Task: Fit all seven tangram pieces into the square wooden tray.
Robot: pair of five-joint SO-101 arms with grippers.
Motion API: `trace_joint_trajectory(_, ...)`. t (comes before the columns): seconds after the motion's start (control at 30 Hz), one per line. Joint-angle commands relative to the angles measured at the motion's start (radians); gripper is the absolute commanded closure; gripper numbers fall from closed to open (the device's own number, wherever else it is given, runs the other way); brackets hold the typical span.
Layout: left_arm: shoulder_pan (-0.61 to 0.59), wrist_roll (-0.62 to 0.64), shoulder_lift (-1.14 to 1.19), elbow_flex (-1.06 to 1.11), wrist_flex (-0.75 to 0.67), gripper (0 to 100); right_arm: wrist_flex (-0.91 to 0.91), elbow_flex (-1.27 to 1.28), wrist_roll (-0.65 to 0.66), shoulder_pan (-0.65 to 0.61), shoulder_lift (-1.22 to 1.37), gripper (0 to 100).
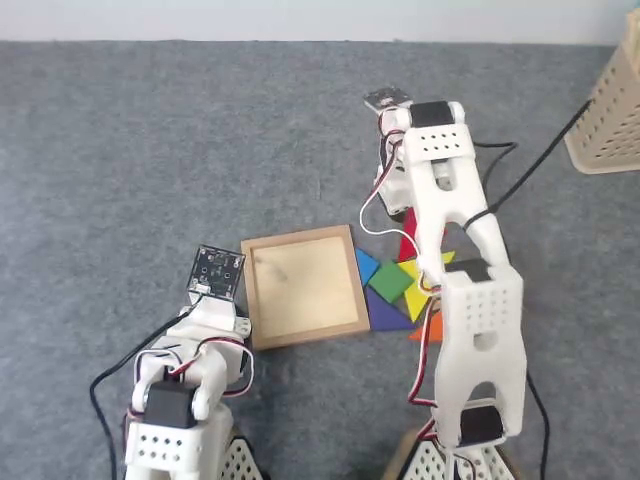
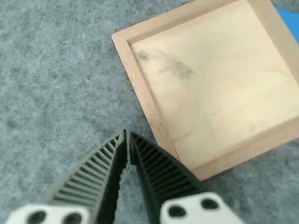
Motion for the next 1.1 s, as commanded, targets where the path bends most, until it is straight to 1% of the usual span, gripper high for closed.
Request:
trace_joint_trajectory(0.0,0.000,0.006,-0.020,-0.019,0.006,99,-0.154,0.259,-0.054,0.007,-0.242,71.2)
trace_joint_trajectory(0.13,0.000,0.006,-0.020,-0.019,0.006,99,-0.470,0.677,-0.250,0.008,-0.447,71.1)
trace_joint_trajectory(0.2,0.000,0.006,-0.020,-0.019,0.006,99,-0.579,0.792,-0.301,-0.012,-0.519,70.9)
trace_joint_trajectory(0.23,0.000,0.006,-0.020,-0.019,0.006,99,-0.593,0.813,-0.313,-0.022,-0.544,70.9)
trace_joint_trajectory(0.33,0.000,0.006,-0.020,-0.019,0.006,99,-0.573,0.806,-0.361,-0.047,-0.545,70.7)
trace_joint_trajectory(0.5,0.000,0.006,-0.020,-0.019,0.006,99,-0.568,0.755,-0.376,-0.047,-0.437,64.2)
trace_joint_trajectory(0.7,0.000,0.006,-0.020,-0.019,0.006,99,-0.503,0.606,-0.359,0.015,-0.285,64.5)
trace_joint_trajectory(0.9,0.000,0.006,-0.020,-0.019,0.006,99,-0.492,0.517,-0.325,0.019,-0.173,64.5)
trace_joint_trajectory(1.0,0.000,0.006,-0.020,-0.019,0.006,99,-0.489,0.497,-0.324,0.025,-0.145,66.7)
trace_joint_trajectory(1.07,0.000,0.006,-0.020,-0.019,0.006,99,-0.489,0.496,-0.324,0.027,-0.137,70.1)
